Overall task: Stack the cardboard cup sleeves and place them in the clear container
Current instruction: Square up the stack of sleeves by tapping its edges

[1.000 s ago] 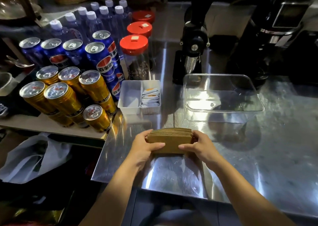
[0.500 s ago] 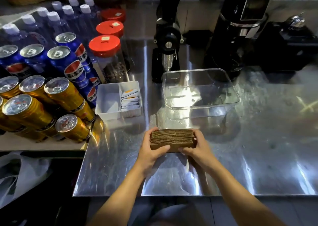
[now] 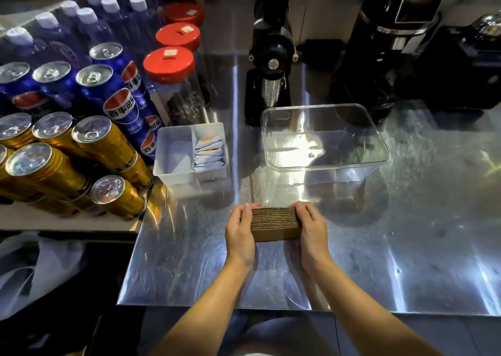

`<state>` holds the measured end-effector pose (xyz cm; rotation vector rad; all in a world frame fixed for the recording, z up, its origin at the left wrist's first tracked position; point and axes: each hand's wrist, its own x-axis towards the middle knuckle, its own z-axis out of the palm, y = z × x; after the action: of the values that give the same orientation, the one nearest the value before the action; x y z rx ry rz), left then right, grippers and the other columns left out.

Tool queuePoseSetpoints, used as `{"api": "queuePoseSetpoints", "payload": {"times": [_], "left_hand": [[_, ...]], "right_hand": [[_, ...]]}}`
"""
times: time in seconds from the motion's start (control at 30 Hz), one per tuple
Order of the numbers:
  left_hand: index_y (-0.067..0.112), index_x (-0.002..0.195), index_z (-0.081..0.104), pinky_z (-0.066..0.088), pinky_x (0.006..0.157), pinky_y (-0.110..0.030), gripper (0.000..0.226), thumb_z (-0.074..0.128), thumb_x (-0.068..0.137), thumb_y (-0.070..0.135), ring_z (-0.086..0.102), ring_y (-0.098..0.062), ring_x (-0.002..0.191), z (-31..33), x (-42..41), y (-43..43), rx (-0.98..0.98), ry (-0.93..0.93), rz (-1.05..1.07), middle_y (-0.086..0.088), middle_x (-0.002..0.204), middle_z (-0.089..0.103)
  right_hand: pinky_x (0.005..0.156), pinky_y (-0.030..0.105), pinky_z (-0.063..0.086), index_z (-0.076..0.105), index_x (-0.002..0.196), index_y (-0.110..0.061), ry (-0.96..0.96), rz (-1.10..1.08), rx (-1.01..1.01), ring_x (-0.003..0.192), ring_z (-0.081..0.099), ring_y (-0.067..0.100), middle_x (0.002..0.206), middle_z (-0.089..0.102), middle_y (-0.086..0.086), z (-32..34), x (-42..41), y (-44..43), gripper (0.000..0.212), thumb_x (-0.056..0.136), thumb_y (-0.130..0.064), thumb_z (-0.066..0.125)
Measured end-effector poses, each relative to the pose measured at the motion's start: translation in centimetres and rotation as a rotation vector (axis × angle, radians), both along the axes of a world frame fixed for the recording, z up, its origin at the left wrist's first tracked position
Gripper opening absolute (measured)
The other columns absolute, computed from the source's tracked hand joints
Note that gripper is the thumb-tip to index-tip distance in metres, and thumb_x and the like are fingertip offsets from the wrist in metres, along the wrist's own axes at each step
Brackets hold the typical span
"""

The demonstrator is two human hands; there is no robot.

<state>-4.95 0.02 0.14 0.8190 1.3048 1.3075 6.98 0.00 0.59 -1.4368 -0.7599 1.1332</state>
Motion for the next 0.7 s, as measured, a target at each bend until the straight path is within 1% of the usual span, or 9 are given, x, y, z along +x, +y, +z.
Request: {"api": "queuePoseSetpoints", "payload": {"times": [0.07, 0.13, 0.27, 0.37, 0.47, 0.53, 0.6, 0.63, 0.7], "left_hand": [[0.024, 0.077, 0.066, 0.047, 0.068, -0.019, 0.025, 0.045, 0.088, 0.030, 0.059, -0.010, 0.077, 0.3, 0.1, 0.2, 0.039, 0.002, -0.007, 0.002, 0.083, 0.066], [0.024, 0.076, 0.065, 0.047, 0.066, -0.022, 0.023, 0.045, 0.087, 0.031, 0.058, -0.009, 0.074, 0.3, 0.2, 0.3, 0.043, 0.007, -0.025, 0.003, 0.078, 0.063], [0.021, 0.076, 0.061, 0.043, 0.065, -0.020, 0.023, 0.044, 0.088, 0.030, 0.054, -0.007, 0.069, -0.6, 0.0, 0.0, 0.025, 0.051, -0.049, 0.003, 0.074, 0.059], [0.023, 0.075, 0.062, 0.043, 0.067, -0.022, 0.022, 0.045, 0.085, 0.033, 0.055, -0.010, 0.072, -0.7, -0.1, -0.1, 0.018, 0.065, -0.069, 0.003, 0.075, 0.060], [0.019, 0.088, 0.064, 0.047, 0.069, -0.023, 0.018, 0.053, 0.082, 0.032, 0.059, -0.014, 0.079, -0.5, -1.1, -0.4, 0.011, -0.014, -0.143, 0.002, 0.082, 0.065], [0.019, 0.103, 0.060, 0.050, 0.075, -0.026, 0.031, 0.064, 0.075, 0.031, 0.062, -0.015, 0.090, -0.5, -2.7, -1.1, 0.002, -0.041, -0.255, 0.001, 0.093, 0.068], [0.023, 0.116, 0.054, 0.049, 0.092, -0.040, 0.053, 0.073, 0.066, 0.030, 0.057, -0.024, 0.112, -0.6, -4.5, -1.7, -0.040, 0.032, -0.357, -0.007, 0.116, 0.062], [0.025, 0.120, 0.051, 0.045, 0.099, -0.041, 0.062, 0.076, 0.064, 0.026, 0.052, -0.023, 0.120, -0.5, -5.2, -1.9, -0.051, 0.099, -0.389, -0.008, 0.123, 0.058], [0.028, 0.127, 0.045, 0.041, 0.103, -0.028, 0.072, 0.079, 0.064, 0.019, 0.047, -0.009, 0.125, -0.4, -6.1, -2.0, -0.050, 0.252, -0.439, -0.003, 0.132, 0.051]], "right_hand": [[0.053, 0.014, 0.038, 0.060, 0.067, -0.016, -0.026, -0.007, 0.033, 0.057, 0.048, 0.000, 0.063, 0.054, -0.008, 0.1, 0.3, 0.1, 0.027, 0.091, -0.018, 0.047], [0.053, 0.013, 0.039, 0.060, 0.068, -0.016, -0.034, -0.008, 0.045, 0.058, 0.049, 0.000, 0.062, 0.055, -0.010, 0.2, 0.6, 0.2, 0.027, 0.091, -0.017, 0.047], [0.065, 0.029, 0.036, 0.058, 0.076, -0.002, -0.047, 0.041, 0.027, 0.069, 0.046, 0.014, 0.070, 0.051, 0.003, -0.6, 0.7, -0.3, 0.025, 0.093, -0.016, 0.045], [0.065, 0.032, 0.036, 0.055, 0.077, 0.000, -0.092, 0.058, 0.035, 0.069, 0.045, 0.015, 0.070, 0.050, 0.005, -0.9, 0.8, -0.4, 0.027, 0.094, -0.018, 0.044], [0.066, 0.031, 0.036, 0.054, 0.078, -0.001, -0.119, 0.076, 0.034, 0.069, 0.045, 0.014, 0.072, 0.050, 0.005, -1.1, 0.9, -0.4, 0.028, 0.095, -0.020, 0.042], [0.065, 0.028, 0.037, 0.054, 0.079, -0.002, -0.131, 0.102, 0.035, 0.069, 0.045, 0.012, 0.072, 0.050, 0.005, -1.2, 1.1, -0.4, 0.029, 0.095, -0.021, 0.041], [0.062, 0.020, 0.038, 0.054, 0.078, -0.004, -0.154, 0.133, 0.043, 0.065, 0.046, 0.007, 0.071, 0.050, 0.002, -1.3, 1.2, -0.5, 0.029, 0.096, -0.022, 0.040], [0.060, 0.016, 0.037, 0.054, 0.078, -0.005, -0.160, 0.140, 0.043, 0.063, 0.045, 0.004, 0.070, 0.050, 0.000, -1.3, 1.3, -0.5, 0.028, 0.096, -0.022, 0.040], [0.059, 0.015, 0.037, 0.054, 0.076, -0.008, -0.167, 0.140, 0.036, 0.061, 0.045, 0.003, 0.068, 0.050, -0.003, -1.4, 1.3, -0.5, 0.028, 0.096, -0.022, 0.040]]}}
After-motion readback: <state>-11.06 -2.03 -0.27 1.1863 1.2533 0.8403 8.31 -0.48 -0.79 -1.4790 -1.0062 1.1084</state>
